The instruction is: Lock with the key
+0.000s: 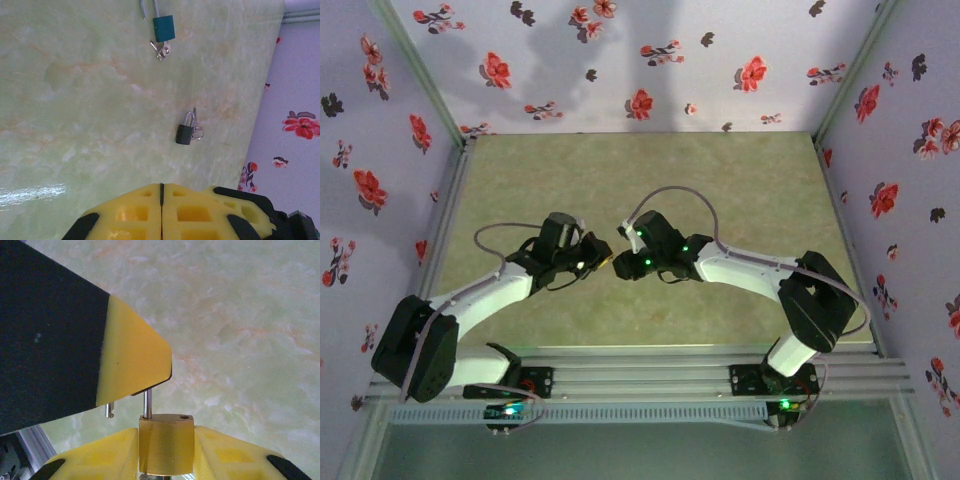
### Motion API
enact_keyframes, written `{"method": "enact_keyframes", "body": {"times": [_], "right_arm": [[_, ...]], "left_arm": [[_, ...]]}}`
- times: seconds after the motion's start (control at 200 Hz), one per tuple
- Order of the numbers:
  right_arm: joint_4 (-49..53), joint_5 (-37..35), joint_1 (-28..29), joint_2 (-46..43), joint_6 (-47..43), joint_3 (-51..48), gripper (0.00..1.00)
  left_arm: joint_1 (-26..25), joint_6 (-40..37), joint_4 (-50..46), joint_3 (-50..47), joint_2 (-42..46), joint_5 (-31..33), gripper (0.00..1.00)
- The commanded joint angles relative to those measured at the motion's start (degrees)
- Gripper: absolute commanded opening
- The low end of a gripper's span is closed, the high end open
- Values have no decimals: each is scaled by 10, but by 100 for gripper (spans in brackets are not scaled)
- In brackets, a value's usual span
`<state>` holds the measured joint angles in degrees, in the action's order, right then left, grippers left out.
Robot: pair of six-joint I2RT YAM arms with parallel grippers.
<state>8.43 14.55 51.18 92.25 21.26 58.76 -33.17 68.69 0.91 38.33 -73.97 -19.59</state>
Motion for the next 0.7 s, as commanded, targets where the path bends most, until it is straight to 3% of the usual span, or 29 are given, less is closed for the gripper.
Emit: {"method": "enact_keyframes", "body": {"times": [0.0, 0.42, 0.575, 0.695], "right_arm": [[5, 14, 6, 1, -13, 7, 34], [10, 5, 5, -12, -19, 4, 45], [8, 7, 5, -13, -19, 2, 42], [9, 13, 5, -8, -20, 5, 33]], "left_arm": [[-5, -1, 17, 6, 1, -6, 0], [-3, -8, 10, 6, 6, -6, 0], [-3, -10, 8, 4, 10, -5, 0], [-3, -11, 7, 3, 14, -5, 0]]}}
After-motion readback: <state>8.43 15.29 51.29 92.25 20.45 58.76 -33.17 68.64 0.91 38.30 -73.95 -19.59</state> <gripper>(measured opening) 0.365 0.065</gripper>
